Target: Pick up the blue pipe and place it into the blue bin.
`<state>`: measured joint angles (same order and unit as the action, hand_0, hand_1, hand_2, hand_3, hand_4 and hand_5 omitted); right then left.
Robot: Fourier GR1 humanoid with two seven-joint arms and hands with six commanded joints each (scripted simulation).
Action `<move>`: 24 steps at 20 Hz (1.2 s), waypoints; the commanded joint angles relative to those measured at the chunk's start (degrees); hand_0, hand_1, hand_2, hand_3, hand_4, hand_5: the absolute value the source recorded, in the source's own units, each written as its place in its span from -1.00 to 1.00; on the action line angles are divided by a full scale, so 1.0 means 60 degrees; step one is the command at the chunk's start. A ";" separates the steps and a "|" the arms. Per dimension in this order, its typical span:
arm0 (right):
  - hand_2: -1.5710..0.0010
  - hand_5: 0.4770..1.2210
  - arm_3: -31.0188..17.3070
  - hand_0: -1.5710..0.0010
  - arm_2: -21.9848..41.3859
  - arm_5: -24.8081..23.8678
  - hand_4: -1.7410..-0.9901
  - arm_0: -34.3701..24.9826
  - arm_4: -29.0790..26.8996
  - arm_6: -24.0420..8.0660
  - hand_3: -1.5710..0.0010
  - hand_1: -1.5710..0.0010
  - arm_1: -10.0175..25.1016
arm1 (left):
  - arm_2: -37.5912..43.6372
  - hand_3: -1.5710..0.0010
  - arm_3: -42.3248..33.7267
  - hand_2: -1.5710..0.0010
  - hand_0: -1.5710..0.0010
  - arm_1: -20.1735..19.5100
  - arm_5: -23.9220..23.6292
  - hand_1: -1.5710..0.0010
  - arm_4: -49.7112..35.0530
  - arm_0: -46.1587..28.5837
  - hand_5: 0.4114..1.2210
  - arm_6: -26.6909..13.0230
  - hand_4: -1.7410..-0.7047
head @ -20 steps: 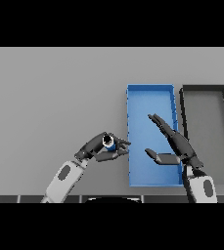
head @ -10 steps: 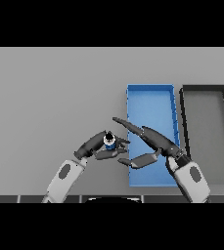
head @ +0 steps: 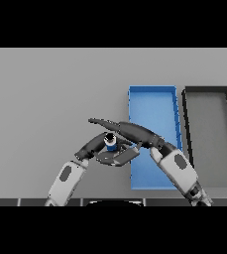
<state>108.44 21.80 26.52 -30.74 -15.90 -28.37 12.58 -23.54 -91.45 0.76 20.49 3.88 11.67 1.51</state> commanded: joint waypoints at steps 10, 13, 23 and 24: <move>-0.46 -0.68 -0.0863 -0.43 0.0415 0.0225 -0.49 -0.0607 -0.0033 0.0271 -0.21 -0.43 -0.0705 | 0.0110 -0.92 -0.0087 -1.00 -1.00 0.0118 0.0063 -1.00 0.0105 -0.0112 1.00 -0.0276 -0.85; -0.72 0.02 -0.0924 -0.71 0.0503 0.0063 -0.70 -0.0635 -0.0323 0.0192 -0.51 -0.71 -0.0853 | 0.0181 -0.91 -0.0056 -1.00 -1.00 0.0227 0.0210 -1.00 -0.0348 -0.0203 1.00 0.0072 -0.92; -0.97 0.89 -0.0863 -0.97 0.0915 -0.0782 -0.97 -0.0568 -0.0072 0.1415 -0.94 -0.97 -0.0592 | 0.0219 -0.81 -0.0095 -1.00 -1.00 0.0069 -0.0002 -1.00 -0.0102 -0.0006 1.00 0.0203 -0.98; -0.98 0.92 -0.0830 -0.98 0.0944 -0.0845 -0.97 -0.0551 -0.0018 0.1455 -0.95 -0.98 -0.0529 | 0.0218 -0.85 -0.0084 -1.00 -1.00 -0.0086 -0.0103 -1.00 0.0121 -0.0034 1.00 0.0547 -0.97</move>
<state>103.46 27.47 21.46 -34.04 -16.20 -19.59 9.41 -22.22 -91.96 0.21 19.92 4.51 11.46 5.00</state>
